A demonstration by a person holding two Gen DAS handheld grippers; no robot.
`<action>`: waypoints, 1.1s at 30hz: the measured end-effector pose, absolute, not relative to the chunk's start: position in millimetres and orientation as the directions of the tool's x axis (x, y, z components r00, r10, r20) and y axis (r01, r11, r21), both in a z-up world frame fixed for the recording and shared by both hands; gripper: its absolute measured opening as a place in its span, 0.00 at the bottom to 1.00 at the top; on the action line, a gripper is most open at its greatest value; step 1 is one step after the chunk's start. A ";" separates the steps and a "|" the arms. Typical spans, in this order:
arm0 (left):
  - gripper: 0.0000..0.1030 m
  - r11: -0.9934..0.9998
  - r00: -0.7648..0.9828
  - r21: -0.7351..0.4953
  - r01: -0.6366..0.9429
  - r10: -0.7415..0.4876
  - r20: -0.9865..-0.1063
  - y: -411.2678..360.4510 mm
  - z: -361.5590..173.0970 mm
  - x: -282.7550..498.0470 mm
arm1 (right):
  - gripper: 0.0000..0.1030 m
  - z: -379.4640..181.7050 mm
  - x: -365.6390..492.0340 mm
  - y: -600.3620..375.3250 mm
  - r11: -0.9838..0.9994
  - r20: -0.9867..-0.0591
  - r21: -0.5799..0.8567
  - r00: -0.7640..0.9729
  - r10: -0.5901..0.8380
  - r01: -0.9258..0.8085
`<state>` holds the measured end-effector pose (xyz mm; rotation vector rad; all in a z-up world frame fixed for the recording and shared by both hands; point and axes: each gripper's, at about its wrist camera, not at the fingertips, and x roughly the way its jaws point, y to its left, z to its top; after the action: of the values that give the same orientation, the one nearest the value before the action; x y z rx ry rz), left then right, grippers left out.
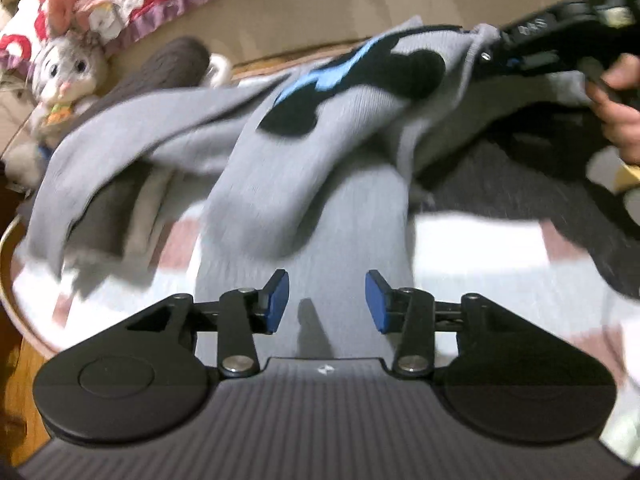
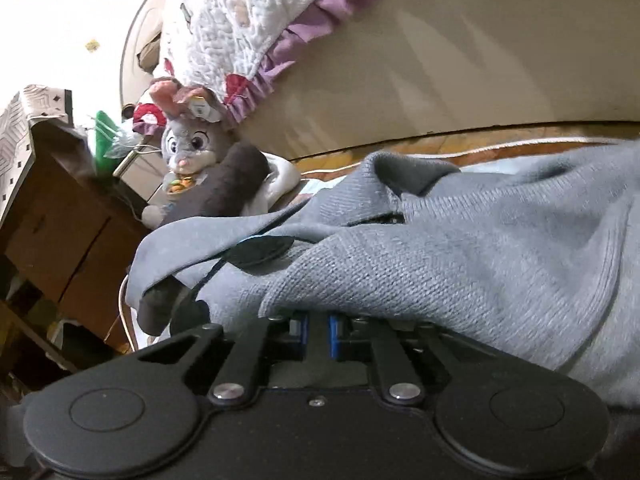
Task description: Fold clothes
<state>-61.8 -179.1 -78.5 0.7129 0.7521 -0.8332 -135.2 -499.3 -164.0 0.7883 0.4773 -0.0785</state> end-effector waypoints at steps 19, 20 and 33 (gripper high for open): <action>0.47 0.714 0.508 -0.096 0.693 -0.579 -0.638 -128.6 -85.0 -45.3 | 0.12 -90.6 -131.3 -443.0 0.802 -0.655 0.489 0.751 0.078 0.344; 0.47 0.697 0.489 -0.107 0.709 -0.595 -0.639 -134.8 -83.7 -47.0 | 0.13 -83.3 -135.7 -440.3 0.807 -0.662 0.478 0.746 0.072 0.347; 1.00 0.423 0.652 0.503 0.754 -0.382 -0.655 -226.1 -148.9 -106.8 | 0.16 -138.9 -135.1 -435.7 0.709 -0.675 0.632 0.670 0.307 0.312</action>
<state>-106.8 -226.1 -148.9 0.8711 0.4868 -0.7463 -135.1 -435.7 -138.9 0.8094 0.8610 -0.0035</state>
